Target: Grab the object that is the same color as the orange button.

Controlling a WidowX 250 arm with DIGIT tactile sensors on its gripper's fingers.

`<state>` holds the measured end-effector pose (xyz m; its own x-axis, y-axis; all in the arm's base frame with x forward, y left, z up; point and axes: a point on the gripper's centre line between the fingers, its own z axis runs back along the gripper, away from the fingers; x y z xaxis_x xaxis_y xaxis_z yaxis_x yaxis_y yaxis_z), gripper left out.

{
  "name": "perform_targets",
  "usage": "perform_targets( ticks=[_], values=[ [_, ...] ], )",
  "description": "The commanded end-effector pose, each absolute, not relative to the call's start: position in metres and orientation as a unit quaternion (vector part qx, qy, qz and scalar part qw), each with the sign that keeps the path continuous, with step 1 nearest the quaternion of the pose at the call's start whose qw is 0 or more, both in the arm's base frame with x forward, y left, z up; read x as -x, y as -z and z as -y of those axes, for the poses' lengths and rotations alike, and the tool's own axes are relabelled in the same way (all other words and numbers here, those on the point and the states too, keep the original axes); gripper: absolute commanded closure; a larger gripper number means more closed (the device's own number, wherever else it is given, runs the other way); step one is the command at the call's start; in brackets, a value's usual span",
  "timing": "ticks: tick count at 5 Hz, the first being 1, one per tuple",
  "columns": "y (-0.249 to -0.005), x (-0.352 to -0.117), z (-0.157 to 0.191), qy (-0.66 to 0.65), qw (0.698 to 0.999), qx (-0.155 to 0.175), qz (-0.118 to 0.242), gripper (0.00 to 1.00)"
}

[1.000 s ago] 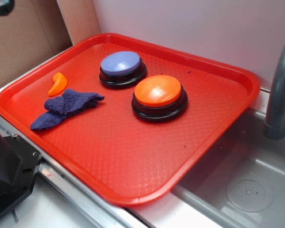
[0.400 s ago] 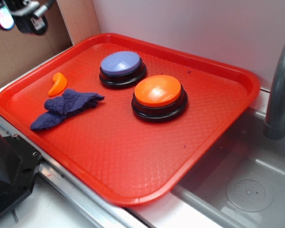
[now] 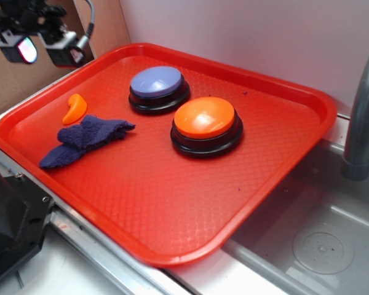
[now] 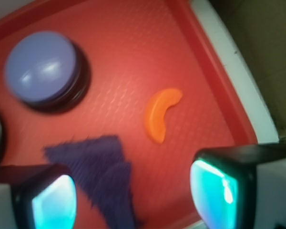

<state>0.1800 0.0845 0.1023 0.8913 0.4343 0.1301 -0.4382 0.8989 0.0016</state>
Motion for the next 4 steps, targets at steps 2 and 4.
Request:
perform_targets(
  ticks=[2, 4],
  values=[
    [-0.030, -0.194, -0.120, -0.298, 0.953, -0.005, 0.058, 0.00],
    [-0.014, -0.192, -0.121, -0.316, 0.946, 0.017, 0.072, 1.00]
  ],
)
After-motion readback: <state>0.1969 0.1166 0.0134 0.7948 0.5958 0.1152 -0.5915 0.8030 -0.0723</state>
